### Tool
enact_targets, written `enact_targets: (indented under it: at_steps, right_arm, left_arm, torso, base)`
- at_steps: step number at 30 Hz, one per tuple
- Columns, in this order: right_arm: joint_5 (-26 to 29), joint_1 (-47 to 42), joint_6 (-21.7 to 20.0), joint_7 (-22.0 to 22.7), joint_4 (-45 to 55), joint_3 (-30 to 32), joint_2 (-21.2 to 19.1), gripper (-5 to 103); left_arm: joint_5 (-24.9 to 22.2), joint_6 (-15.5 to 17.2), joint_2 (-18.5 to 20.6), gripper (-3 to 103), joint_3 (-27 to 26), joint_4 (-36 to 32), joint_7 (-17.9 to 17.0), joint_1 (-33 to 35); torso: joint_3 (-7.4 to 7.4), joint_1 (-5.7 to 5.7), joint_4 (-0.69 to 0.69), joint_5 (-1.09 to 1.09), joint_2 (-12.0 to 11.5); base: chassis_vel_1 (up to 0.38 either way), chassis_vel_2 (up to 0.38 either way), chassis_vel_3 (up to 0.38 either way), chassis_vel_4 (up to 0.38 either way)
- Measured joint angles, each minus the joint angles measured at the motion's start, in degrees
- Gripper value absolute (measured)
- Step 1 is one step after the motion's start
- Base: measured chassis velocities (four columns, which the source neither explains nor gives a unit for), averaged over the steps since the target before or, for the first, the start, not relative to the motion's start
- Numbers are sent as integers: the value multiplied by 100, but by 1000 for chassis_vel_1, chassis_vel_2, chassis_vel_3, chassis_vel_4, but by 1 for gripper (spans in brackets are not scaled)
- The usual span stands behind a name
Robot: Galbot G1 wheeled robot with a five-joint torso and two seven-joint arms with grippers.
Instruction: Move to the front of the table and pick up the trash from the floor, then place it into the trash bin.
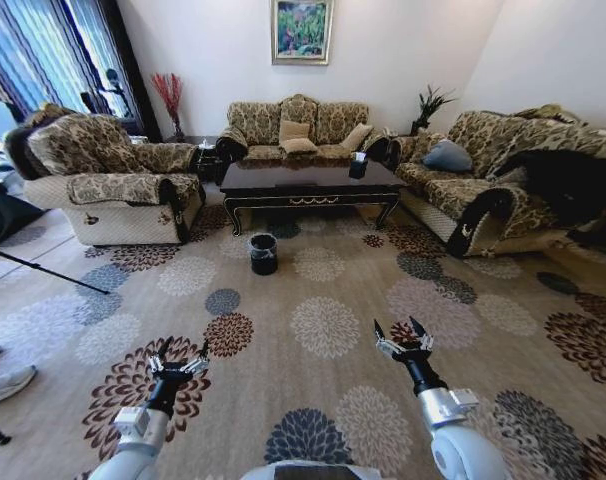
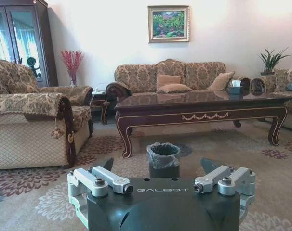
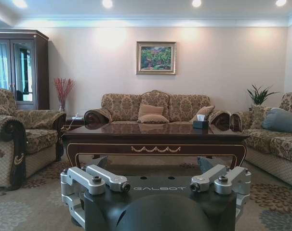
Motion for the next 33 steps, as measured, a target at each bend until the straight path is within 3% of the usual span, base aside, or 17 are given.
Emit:
enact_targets:
  at_steps: [33]
  right_arm:
    - [0, 0, 0, 0, 0, 0, 0, 100]
  left_arm:
    - [0, 0, 0, 100, 0, 0, 0, 0]
  torso:
    - [485, 380, 0, 0, 866]
  base:
    - [0, 0, 0, 0]
